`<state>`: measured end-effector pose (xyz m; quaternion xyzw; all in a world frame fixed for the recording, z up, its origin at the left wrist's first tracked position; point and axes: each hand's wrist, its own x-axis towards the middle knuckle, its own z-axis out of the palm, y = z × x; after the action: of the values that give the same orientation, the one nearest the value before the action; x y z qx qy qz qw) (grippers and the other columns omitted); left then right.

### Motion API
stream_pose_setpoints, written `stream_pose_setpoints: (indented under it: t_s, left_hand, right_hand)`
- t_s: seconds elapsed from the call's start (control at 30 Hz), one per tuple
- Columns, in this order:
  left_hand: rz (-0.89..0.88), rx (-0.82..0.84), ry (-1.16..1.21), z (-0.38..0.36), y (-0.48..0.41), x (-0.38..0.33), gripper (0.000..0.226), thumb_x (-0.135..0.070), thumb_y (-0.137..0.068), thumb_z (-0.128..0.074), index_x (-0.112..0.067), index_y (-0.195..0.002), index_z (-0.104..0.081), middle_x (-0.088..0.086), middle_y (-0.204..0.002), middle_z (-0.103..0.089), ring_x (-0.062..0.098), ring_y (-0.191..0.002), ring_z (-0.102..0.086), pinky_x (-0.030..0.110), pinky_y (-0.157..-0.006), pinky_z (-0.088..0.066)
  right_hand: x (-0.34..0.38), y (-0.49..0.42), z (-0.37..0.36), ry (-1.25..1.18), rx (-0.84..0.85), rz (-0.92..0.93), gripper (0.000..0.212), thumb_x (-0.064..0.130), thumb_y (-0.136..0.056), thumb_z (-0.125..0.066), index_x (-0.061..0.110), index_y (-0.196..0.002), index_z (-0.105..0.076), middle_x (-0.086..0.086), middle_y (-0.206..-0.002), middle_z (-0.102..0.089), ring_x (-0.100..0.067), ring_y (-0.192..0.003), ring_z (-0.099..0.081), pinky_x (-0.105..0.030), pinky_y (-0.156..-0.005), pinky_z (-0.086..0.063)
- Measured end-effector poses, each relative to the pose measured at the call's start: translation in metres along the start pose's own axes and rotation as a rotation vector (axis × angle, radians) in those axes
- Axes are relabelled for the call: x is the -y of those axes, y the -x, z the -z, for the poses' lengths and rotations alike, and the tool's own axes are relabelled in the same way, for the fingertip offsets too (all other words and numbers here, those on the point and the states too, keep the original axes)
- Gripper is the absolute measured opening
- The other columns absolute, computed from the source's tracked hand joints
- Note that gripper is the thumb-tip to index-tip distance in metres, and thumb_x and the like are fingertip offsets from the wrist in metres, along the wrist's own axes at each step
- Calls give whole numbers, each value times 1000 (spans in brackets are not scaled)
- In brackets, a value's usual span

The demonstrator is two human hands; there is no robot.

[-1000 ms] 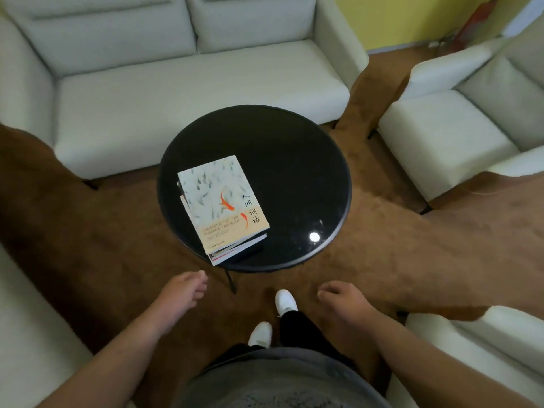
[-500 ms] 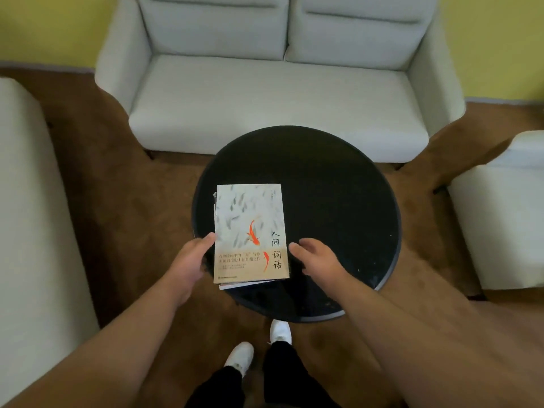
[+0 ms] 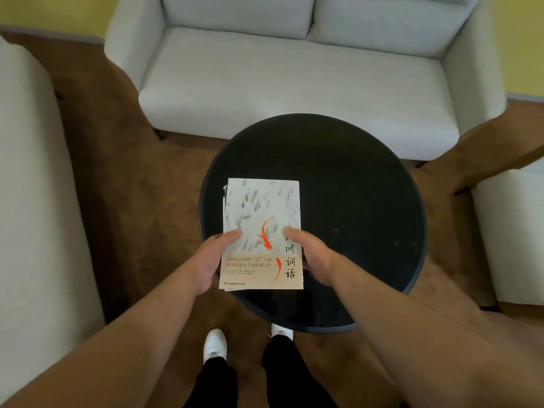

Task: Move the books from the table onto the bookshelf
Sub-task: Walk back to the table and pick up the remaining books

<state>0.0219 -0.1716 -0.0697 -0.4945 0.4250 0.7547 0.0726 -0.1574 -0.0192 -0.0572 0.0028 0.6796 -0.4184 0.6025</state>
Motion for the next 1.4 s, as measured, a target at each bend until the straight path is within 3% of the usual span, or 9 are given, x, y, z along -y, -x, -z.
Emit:
stream_pose_setpoints:
  t_s: [0.1,0.23,0.33,0.5,0.87,1.07,1.2,1.33,1.4]
  left_hand:
    - [-2,-29,-11,-1,0,-2,43,-47,-94,-62,-19,-128,-64,9,-118,-76,34,-113,-69,53,-107,-47]
    - [-15,-34,-14,-5,7,3,39,-44,-97,-60,-18,-125,-65,9,-116,-76,32,-110,-70,42,-90,-53]
    - [-19,-29,0,0,13,18,45,-46,-94,-62,-18,-130,-63,9,-116,-77,32,-108,-72,50,-98,-55]
    - [-14,-40,60,7,30,45,41,-40,-96,-63,-19,-131,-60,11,-114,-77,34,-104,-75,57,-98,-55]
    - [18,-80,221,16,38,64,39,-32,-96,-64,-24,-129,-43,18,-109,-74,39,-93,-75,49,-77,-62]
    - [40,-70,249,21,35,64,41,-29,-97,-62,-23,-132,-42,18,-106,-74,37,-88,-75,49,-79,-62]
    - [62,-54,234,27,35,65,47,-34,-95,-64,-26,-136,-40,23,-118,-72,45,-107,-70,60,-94,-56]
    - [86,-56,160,35,42,70,41,-39,-97,-61,-31,-132,-41,22,-122,-70,46,-114,-67,62,-100,-51]
    - [101,-50,142,42,46,77,41,-42,-97,-60,-31,-132,-41,20,-120,-70,44,-112,-68,62,-100,-51]
  right_hand:
    - [-2,1,-4,-8,-30,4,40,41,-102,-56,17,-133,-59,-10,-115,-79,-28,-108,-74,-51,-109,-50]
    - [-10,3,-5,-29,-35,6,38,41,-101,-58,18,-131,-60,-10,-115,-79,-28,-110,-74,-52,-109,-50]
    - [-18,10,-9,-15,-21,9,36,40,-101,-58,19,-130,-59,-10,-115,-78,-29,-109,-74,-50,-107,-52]
    - [-37,26,-20,-6,1,-5,29,37,-102,-59,18,-124,-60,-10,-111,-79,-26,-101,-78,-34,-79,-60]
    - [-57,38,-33,-55,56,-25,45,42,-100,-60,23,-139,-46,-5,-101,-79,-16,-87,-78,-23,-62,-59]
    - [-59,36,-37,-72,44,-15,47,45,-100,-58,26,-141,-45,-5,-104,-78,-22,-99,-75,-29,-72,-56]
    - [-56,37,-42,-92,43,-17,49,52,-99,-54,25,-139,-47,-3,-98,-78,-21,-97,-73,-31,-76,-54]
    - [-63,38,-49,-56,51,-49,73,66,-76,-59,24,-135,-54,-2,-104,-81,-24,-108,-72,-44,-104,-47]
    - [-67,41,-53,-48,56,-76,74,66,-72,-61,26,-134,-56,-3,-110,-80,-26,-113,-70,-48,-107,-42]
